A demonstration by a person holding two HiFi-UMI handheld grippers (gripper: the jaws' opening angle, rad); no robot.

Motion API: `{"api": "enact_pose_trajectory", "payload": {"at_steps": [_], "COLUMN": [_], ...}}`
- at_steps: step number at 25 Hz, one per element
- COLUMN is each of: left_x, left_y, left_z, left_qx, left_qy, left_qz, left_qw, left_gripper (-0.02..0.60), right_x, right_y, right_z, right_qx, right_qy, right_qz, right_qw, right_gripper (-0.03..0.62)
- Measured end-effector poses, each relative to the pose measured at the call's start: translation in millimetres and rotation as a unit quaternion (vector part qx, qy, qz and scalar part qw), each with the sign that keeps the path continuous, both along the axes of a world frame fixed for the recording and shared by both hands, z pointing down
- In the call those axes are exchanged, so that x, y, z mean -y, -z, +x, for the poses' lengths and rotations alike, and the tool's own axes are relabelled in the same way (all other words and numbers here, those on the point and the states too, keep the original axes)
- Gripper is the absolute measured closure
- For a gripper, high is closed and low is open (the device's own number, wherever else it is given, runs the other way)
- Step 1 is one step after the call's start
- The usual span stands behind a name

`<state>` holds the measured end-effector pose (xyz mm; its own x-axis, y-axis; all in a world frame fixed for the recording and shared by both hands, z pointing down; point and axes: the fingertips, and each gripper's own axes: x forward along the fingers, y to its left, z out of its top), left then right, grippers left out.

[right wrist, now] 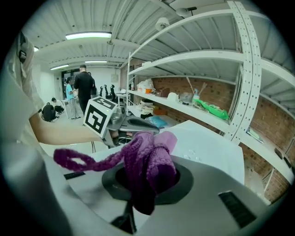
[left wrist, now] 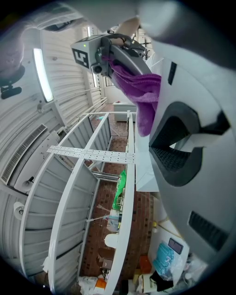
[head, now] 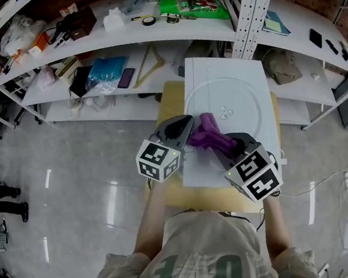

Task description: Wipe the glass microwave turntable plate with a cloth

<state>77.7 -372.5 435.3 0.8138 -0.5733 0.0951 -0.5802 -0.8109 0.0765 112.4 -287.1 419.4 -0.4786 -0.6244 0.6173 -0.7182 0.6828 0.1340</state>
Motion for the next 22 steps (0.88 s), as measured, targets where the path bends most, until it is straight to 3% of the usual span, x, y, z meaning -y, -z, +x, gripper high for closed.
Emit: {"api": "enact_pose_trajectory", "payload": {"at_steps": [10, 22], "left_x": [-1, -1], "left_y": [0, -1], "left_z": [1, 0], "left_qx": [-0.005, -0.005], "left_qy": [-0.002, -0.003], "left_qz": [-0.001, 0.002], "left_qw": [1.0000, 1.0000], "left_gripper": [0.584, 0.584], "right_x": [77, 110], "right_y": [-3, 6], "right_z": [5, 5], "right_qx": [-0.034, 0.000], "right_qy": [0.002, -0.012], "right_qz": [0.008, 0.018], "right_qw": [0.999, 1.000], "right_gripper": [0.543, 0.543]}}
